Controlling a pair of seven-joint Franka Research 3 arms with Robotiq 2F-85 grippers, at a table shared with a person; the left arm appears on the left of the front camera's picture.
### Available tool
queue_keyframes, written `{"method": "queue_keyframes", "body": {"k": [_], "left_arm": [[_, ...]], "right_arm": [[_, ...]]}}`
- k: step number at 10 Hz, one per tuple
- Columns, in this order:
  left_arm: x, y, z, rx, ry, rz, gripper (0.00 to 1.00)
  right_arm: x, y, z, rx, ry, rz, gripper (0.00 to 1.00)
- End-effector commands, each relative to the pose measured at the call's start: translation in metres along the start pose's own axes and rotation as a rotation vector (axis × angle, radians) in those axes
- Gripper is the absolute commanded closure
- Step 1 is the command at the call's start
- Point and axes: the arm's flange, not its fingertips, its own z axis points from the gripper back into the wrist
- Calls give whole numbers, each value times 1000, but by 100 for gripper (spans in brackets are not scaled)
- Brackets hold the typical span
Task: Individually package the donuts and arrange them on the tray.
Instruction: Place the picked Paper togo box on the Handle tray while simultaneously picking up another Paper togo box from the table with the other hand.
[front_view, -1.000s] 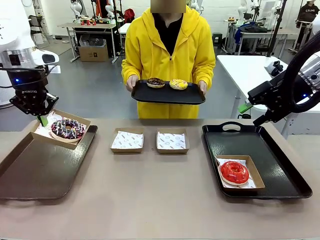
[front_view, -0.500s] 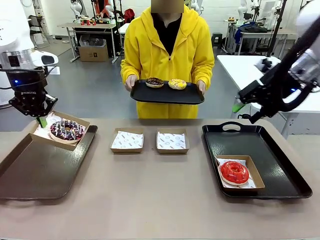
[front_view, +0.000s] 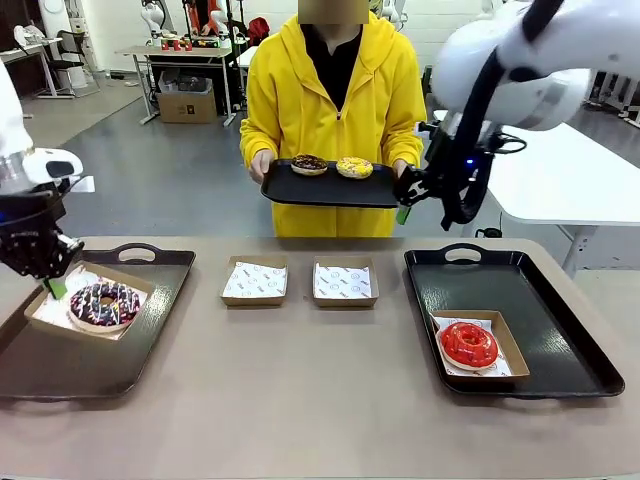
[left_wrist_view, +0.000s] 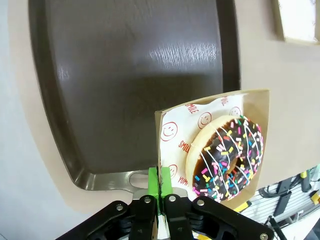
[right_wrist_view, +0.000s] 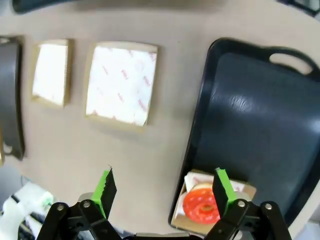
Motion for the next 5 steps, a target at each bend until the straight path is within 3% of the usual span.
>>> {"method": "queue_keyframes", "body": {"k": [1,5], "left_arm": [[-11,5,-15,-34,-25,-45,99],[-12,4,-28,-6,13,-28,99]], "right_arm": [[32,17,-14,-94,-12,-32,0],[47,52,-75,-181,-8,-25,0]]}}
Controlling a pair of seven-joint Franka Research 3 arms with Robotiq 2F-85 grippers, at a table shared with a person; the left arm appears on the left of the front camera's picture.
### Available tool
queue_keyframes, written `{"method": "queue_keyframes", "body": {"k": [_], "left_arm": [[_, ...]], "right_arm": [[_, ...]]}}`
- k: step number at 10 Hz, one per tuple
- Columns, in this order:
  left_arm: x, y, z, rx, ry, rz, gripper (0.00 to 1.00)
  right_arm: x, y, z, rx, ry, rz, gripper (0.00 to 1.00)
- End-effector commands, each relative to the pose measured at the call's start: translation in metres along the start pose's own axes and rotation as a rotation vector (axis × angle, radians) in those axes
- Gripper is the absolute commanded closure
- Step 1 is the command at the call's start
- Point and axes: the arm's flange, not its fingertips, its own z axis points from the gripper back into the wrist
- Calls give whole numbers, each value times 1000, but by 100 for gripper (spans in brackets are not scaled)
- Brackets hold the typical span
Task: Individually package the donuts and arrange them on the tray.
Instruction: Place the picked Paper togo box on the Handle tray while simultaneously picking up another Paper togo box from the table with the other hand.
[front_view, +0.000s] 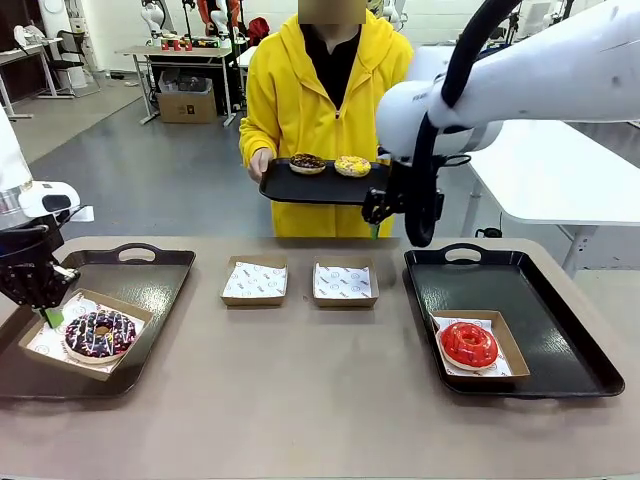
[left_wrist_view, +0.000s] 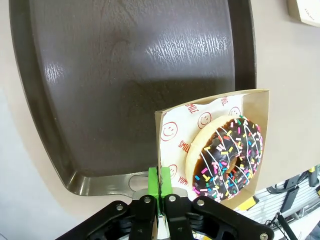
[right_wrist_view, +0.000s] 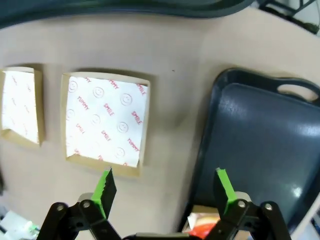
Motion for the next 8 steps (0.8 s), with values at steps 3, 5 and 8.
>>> {"method": "queue_keyframes", "body": {"k": [3,5,8], "left_arm": [[2,-1,5,2,-11,-5,99],[2,-1,5,2,-11,-5,99],[2,-1,5,2,-11,-5,99]], "right_arm": [[0,29,-44,-39,-80,-72,0],[-7,28,-61,-30,-89,-93,0],[0,32,-53,-2,-50,-59,0]]}}
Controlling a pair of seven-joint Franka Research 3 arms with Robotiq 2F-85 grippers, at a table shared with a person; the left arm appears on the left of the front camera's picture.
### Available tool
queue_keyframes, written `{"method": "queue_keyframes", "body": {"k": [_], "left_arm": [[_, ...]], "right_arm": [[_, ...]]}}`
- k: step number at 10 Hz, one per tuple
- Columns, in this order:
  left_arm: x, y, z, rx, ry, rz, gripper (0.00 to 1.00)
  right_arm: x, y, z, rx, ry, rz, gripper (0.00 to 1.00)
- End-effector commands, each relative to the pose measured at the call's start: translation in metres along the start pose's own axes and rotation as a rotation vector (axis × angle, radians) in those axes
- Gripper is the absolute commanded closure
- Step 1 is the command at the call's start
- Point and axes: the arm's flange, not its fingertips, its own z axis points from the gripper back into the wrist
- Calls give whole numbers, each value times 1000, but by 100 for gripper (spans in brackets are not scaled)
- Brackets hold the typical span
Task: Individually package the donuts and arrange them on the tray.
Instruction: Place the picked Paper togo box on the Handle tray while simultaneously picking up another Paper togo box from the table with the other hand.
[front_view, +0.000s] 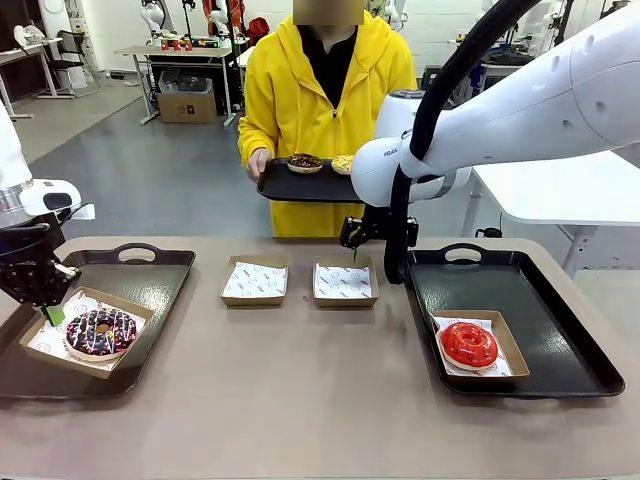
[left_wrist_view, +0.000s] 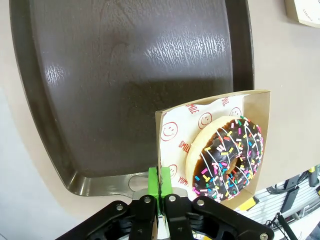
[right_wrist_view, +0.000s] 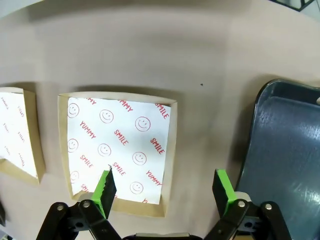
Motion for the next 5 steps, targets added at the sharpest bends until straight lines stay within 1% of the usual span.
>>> {"method": "queue_keyframes", "body": {"k": [1,3,4,5], "left_arm": [[1,0,3,0,-6,-2,99],[0,0,0,0,0,0,99],[3,-2,0,-8,-7,38,99],[5,-4,-1,-22,-10,106,99]], "right_arm": [[1,2,4,-4,10,7,0],[0,1,1,0,1,1,0],[-4,-1,0,4,-24,24,0],[-7,0,-4,11,-32,30,0]]}}
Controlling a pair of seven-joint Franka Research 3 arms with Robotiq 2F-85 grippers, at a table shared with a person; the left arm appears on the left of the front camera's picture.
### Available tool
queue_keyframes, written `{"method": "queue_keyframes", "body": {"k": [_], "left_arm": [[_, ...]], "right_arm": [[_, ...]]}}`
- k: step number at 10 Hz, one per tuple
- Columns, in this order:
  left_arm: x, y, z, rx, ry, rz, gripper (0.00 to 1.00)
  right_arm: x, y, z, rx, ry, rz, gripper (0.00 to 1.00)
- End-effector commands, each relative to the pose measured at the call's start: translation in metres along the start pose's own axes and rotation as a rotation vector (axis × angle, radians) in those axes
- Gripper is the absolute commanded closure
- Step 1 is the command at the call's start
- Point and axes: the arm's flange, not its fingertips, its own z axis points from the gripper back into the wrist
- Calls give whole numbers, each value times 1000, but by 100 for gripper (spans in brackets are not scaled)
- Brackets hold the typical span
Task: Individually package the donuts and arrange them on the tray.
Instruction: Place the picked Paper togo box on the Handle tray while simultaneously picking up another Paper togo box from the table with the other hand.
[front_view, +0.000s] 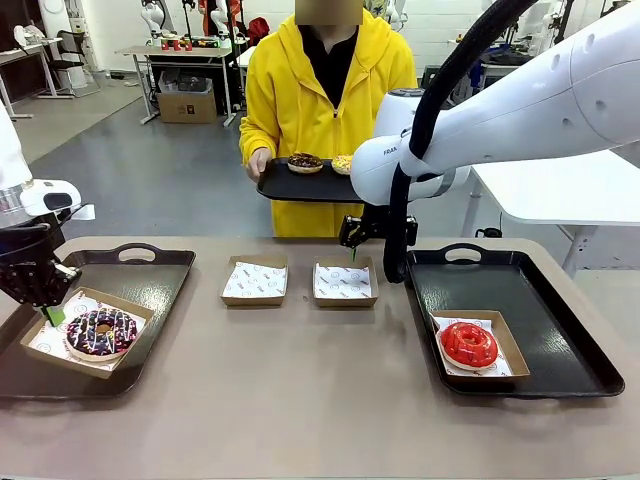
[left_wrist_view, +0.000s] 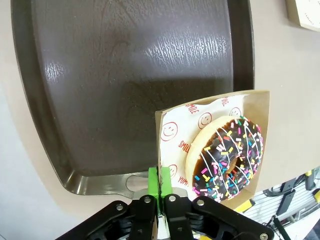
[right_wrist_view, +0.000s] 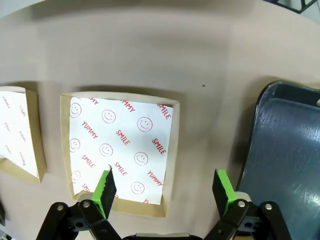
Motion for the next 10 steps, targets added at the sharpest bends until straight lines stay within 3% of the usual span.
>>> {"method": "queue_keyframes", "body": {"k": [1,2,4,10], "left_arm": [[4,-5,-2,-27,-13,122,99],[4,-4,-5,-11,-8,182,99],[2,-8,-11,5,-14,176,99],[16,5,-33,81,-42,55,99]], "right_arm": [[-9,0,-7,11,-41,33,0],[-9,-1,-10,15,-43,29,0],[-11,-7,-22,-6,-29,-3,0],[-13,-11,-43,-11,-5,-25,0]]}}
